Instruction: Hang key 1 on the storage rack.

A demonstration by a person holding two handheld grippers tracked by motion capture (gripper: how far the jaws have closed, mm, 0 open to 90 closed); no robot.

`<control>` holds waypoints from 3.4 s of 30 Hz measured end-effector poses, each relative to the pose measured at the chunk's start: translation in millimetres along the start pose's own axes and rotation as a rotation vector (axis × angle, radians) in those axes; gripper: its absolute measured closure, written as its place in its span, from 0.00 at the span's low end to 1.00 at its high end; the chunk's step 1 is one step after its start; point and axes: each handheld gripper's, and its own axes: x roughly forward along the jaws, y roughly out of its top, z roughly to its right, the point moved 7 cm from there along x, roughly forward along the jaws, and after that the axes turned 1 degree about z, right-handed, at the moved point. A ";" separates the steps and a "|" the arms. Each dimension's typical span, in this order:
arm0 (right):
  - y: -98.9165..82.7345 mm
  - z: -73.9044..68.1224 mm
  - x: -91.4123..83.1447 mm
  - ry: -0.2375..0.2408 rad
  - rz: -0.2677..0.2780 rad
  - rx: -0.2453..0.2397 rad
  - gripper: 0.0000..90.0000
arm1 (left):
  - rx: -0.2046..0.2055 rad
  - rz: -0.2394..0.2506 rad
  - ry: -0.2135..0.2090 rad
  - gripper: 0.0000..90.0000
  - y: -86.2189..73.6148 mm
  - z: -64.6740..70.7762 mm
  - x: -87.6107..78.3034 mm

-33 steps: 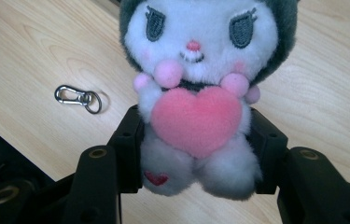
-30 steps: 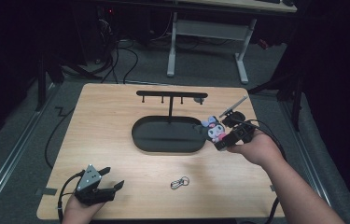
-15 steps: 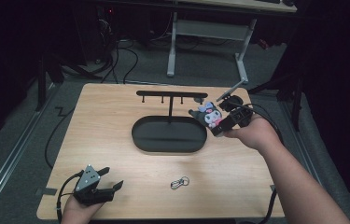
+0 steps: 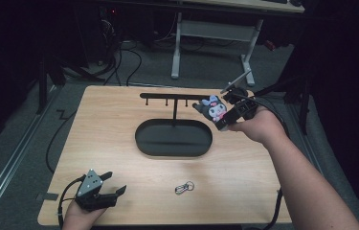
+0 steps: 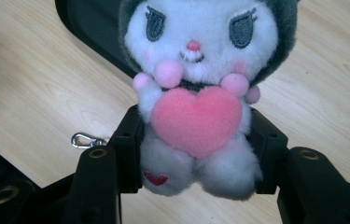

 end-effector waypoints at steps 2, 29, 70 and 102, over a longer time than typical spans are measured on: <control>4.8 -0.5 -0.7 -0.009 0.002 0.008 0.55 | -0.001 0.000 0.000 0.29 0.0 -0.3 -0.1; -29.8 30.2 32.2 -0.039 0.002 0.070 0.55 | 0.004 -0.011 -0.010 0.29 -2.0 1.8 2.7; -21.9 22.7 114.3 -0.064 0.013 0.087 0.47 | 0.022 -0.021 -0.016 0.29 -2.5 3.9 3.2; -162.8 -11.5 126.6 -0.038 0.447 0.101 0.59 | 0.011 -0.064 -0.048 0.39 -0.6 31.2 12.2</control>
